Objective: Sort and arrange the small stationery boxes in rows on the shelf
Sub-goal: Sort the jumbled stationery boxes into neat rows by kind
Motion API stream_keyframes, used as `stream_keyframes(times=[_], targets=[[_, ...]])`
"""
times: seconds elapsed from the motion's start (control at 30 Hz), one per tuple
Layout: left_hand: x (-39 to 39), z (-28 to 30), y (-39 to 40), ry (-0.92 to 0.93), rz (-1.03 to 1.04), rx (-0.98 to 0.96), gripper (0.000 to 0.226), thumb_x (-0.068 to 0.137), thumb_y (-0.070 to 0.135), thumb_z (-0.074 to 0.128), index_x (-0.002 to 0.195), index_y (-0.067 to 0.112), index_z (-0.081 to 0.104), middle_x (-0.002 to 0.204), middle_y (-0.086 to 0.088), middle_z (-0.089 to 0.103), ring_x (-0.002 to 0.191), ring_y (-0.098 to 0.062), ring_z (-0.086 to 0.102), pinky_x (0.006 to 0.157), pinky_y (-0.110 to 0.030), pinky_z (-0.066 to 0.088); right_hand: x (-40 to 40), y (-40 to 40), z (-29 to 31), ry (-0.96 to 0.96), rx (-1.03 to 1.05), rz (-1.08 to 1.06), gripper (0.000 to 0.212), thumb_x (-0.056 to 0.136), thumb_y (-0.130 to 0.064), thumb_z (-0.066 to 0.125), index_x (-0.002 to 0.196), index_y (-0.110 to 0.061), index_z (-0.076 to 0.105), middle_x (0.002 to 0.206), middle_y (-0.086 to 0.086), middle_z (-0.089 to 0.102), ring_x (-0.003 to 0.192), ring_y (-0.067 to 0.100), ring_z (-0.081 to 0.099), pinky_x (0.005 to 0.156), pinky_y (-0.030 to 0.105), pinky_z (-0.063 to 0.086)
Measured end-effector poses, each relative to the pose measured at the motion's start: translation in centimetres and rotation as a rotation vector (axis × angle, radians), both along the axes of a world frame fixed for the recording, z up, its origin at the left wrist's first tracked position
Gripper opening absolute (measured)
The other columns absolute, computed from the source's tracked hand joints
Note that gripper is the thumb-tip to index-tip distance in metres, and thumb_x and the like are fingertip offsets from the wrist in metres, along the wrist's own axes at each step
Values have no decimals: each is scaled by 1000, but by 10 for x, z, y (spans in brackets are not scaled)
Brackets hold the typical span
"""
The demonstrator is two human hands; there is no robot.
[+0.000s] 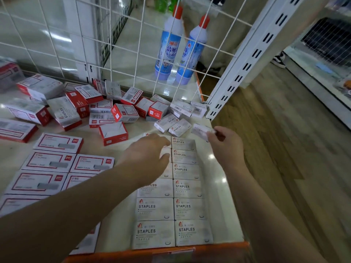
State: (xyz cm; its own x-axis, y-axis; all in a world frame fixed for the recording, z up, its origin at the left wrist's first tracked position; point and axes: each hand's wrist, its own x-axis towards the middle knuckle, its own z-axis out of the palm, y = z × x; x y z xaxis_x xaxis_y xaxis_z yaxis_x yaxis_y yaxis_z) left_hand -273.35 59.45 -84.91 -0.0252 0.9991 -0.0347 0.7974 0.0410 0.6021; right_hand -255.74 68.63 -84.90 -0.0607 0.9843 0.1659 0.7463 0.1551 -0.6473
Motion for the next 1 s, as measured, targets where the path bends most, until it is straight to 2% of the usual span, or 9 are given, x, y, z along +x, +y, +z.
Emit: stream_keyframes(times=[0.1, 0.2, 0.3, 0.4, 0.53, 0.7, 0.83, 0.9, 1.0], targets=[[-10, 0, -8, -14, 37, 43, 45, 94, 30, 48, 138, 24, 39, 135, 4, 45, 121, -12, 43, 98, -26, 35, -7, -14, 2, 38, -29, 62, 20, 90, -24, 57, 97, -8, 67, 81, 5, 62, 70, 11, 51, 60, 23, 38], [-21, 0, -17, -73, 73, 87, 51, 92, 29, 53, 140, 27, 37, 133, 4, 48, 120, -12, 44, 97, -25, 33, -17, -30, 3, 114, -120, 122, 25, 89, -28, 60, 109, -14, 67, 95, 1, 66, 88, 12, 60, 80, 28, 47], [-29, -1, -24, -91, 72, 135, 53, 89, 28, 58, 139, 28, 39, 134, 7, 48, 121, -11, 43, 97, -22, 31, -29, -45, 6, 169, -169, 236, 11, 89, -24, 60, 95, -25, 69, 91, -2, 67, 87, 9, 61, 79, 24, 47], [-35, -4, -30, -81, 45, 152, 50, 88, 31, 59, 135, 29, 44, 132, 11, 47, 120, -7, 42, 97, -20, 30, -42, -59, 11, 231, -185, 336, 22, 91, -18, 57, 80, -37, 62, 85, -12, 64, 82, 3, 59, 75, 21, 46], [-43, -2, -34, -46, 62, 206, 42, 87, 31, 60, 128, 27, 51, 126, 12, 52, 114, -6, 46, 88, -14, 30, -53, -68, 15, 261, -202, 403, 28, 92, -14, 54, 77, -36, 62, 86, -11, 66, 86, 9, 61, 79, 28, 48], [-52, 3, -39, -31, 87, 213, 40, 91, 29, 55, 130, 22, 51, 128, 6, 54, 116, -11, 48, 89, -17, 32, -56, -68, 8, 268, -247, 416, 20, 95, -18, 50, 92, -20, 70, 91, -1, 69, 82, 14, 63, 78, 35, 51], [-56, 4, -41, -114, 167, 122, 29, 94, 29, 49, 121, 20, 55, 118, 4, 60, 89, -15, 55, 78, -25, 42, -55, -67, 0, 198, -229, 407, 21, 93, -11, 52, 108, -15, 66, 98, -8, 64, 78, -1, 56, 74, 19, 45], [-57, 4, -41, -178, 216, 80, 24, 95, 28, 47, 115, 17, 56, 112, 4, 63, 86, -13, 56, 74, -25, 43, -55, -70, -2, 171, -258, 403, 28, 91, -10, 56, 117, -18, 60, 100, -9, 62, 84, 1, 57, 71, 10, 45], [-59, 1, -39, -238, 280, 18, 28, 97, 28, 43, 119, 14, 55, 102, 3, 61, 88, -14, 55, 75, -26, 43, -57, -73, -1, 172, -274, 452, 46, 86, -10, 64, 125, -31, 51, 103, -14, 58, 91, 7, 58, 78, 16, 48]])
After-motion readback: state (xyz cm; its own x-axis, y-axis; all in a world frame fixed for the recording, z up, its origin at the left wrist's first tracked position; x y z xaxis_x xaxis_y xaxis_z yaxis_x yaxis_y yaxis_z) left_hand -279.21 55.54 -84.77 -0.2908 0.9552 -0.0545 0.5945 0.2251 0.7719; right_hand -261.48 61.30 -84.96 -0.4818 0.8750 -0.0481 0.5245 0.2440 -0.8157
